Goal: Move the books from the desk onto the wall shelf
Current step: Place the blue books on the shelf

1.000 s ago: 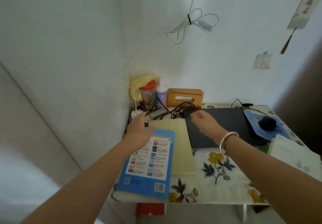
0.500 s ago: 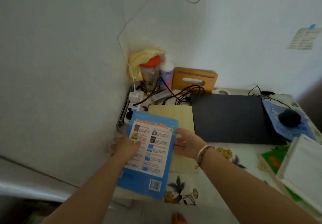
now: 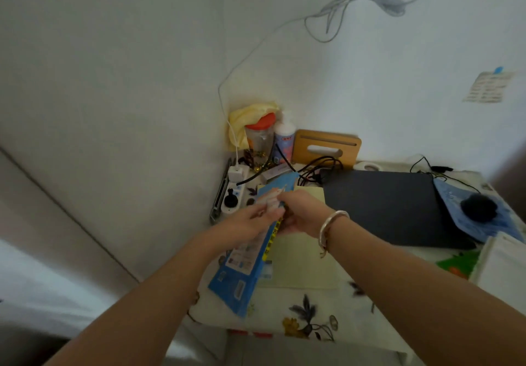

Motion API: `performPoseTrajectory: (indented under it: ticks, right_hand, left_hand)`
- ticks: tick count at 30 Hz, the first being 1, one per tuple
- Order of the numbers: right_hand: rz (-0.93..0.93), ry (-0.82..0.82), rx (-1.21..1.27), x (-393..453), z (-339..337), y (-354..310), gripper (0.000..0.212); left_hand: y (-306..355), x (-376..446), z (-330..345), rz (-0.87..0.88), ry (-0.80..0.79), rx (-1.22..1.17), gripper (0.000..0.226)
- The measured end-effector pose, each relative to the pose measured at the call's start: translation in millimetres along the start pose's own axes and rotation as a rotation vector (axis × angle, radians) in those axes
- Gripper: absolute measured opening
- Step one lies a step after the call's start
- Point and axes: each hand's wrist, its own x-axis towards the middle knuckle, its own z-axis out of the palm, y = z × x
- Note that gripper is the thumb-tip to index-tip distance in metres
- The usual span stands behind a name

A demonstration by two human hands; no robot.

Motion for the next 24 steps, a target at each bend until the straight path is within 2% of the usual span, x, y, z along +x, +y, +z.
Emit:
performPoseTrajectory:
  ticks: [2, 4, 6, 10, 13, 16, 18, 20, 24]
  right_hand:
    - [-0.022, 0.024, 0.030, -16.8, -0.4, -22.3, 0.020]
    - [-0.073, 0.049, -0.007, -35.7, 0.1, -45.3, 0.028]
    - [-0.147, 0.096, -0.070, -59.6, 1.1, -70.1, 0.031]
    - [-0.381, 0.229, -0.162, -116.2, -3.2, -126.0, 0.014]
    - [-0.589, 0.324, -0.352, -159.2, -14.5, -174.5, 0.028]
    - [-0.862, 0.473, -0.459, -195.6, -28.5, -226.1, 0.057]
    - [-1.087, 0.573, -0.433, -212.2, -39.6, -259.5, 0.067]
    - [-1.285, 0.706, -0.411, -224.2, -54.7, -293.5, 0.062]
    - [-1.532, 0.948, -0.370, -236.7, -90.1, -367.1, 0.028]
  left_hand:
    - [22.3, -12.2, -6.0, 0.087, -0.026, 0.024, 0.066]
    - [40.5, -24.4, -11.9, 0.209, 0.039, 0.112, 0.057]
    - [58.9, -38.4, -19.4, 0.305, 0.225, 0.259, 0.052]
    - [106.0, -60.8, -37.9, 0.558, 0.569, 0.442, 0.044]
    - [155.0, -77.0, -65.1, 0.691, 0.798, 0.564, 0.030]
    - [209.9, -96.7, -97.3, 0.831, 0.855, 0.471, 0.021]
    - [246.2, -108.1, -118.0, 0.914, 0.895, 0.348, 0.019]
    - [284.9, -122.0, -136.1, 0.989, 0.961, 0.232, 0.018]
    - [357.5, -153.2, -171.2, 1.113, 1.097, 0.047, 0.020]
